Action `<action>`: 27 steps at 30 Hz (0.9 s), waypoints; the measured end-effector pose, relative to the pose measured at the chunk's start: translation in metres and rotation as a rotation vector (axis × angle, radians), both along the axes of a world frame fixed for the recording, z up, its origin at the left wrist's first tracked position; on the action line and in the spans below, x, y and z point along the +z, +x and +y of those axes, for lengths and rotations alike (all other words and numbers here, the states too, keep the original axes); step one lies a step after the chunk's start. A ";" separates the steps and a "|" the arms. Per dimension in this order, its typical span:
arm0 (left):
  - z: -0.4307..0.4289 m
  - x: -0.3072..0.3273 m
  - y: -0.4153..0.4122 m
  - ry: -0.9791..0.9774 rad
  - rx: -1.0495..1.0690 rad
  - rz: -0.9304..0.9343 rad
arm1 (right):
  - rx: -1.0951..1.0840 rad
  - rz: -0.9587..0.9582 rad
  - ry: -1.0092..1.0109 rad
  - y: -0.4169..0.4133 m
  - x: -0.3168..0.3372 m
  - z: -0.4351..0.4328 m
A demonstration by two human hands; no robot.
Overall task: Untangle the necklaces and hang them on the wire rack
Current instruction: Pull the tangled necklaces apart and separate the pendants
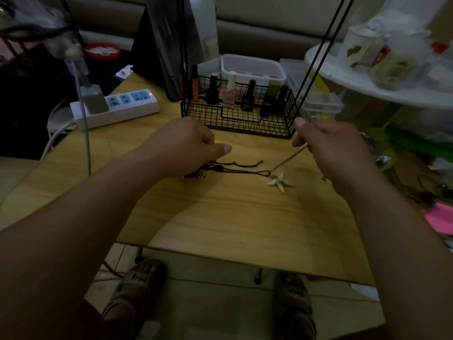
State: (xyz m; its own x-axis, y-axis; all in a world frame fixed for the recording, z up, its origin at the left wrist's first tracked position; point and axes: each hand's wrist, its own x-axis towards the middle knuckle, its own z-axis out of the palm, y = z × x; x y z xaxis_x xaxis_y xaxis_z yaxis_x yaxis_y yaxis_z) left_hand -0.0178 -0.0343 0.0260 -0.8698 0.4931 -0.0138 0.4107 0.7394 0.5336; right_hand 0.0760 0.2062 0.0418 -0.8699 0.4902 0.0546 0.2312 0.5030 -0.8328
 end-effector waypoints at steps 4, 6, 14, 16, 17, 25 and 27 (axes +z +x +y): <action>0.003 -0.006 0.003 -0.068 -0.051 0.031 | 0.058 0.023 -0.139 0.000 0.000 -0.001; 0.008 -0.010 0.006 -0.052 -0.090 0.127 | 0.134 0.050 -0.221 0.001 0.002 -0.005; 0.035 -0.016 0.027 0.087 -0.357 0.042 | 0.383 0.100 -0.423 0.002 0.006 -0.030; 0.037 -0.016 0.029 0.116 -0.385 -0.029 | 0.410 0.123 -0.514 0.002 0.007 -0.032; 0.037 -0.016 0.029 0.124 -0.396 -0.052 | 0.421 0.145 -0.573 0.001 0.008 -0.031; 0.031 -0.011 0.022 0.192 -0.351 -0.206 | 0.304 0.341 -0.935 -0.001 0.015 -0.013; 0.029 -0.010 0.023 0.214 -0.309 -0.215 | 0.249 0.367 -0.951 -0.001 0.014 -0.010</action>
State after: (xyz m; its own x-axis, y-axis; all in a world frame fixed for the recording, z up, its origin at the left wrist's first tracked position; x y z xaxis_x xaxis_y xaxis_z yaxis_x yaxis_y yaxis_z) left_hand 0.0049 -0.0055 0.0157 -0.6696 0.7412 -0.0477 0.4582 0.4628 0.7589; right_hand 0.0750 0.1961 0.0561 -0.9600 0.2791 0.0221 -0.1361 -0.3965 -0.9079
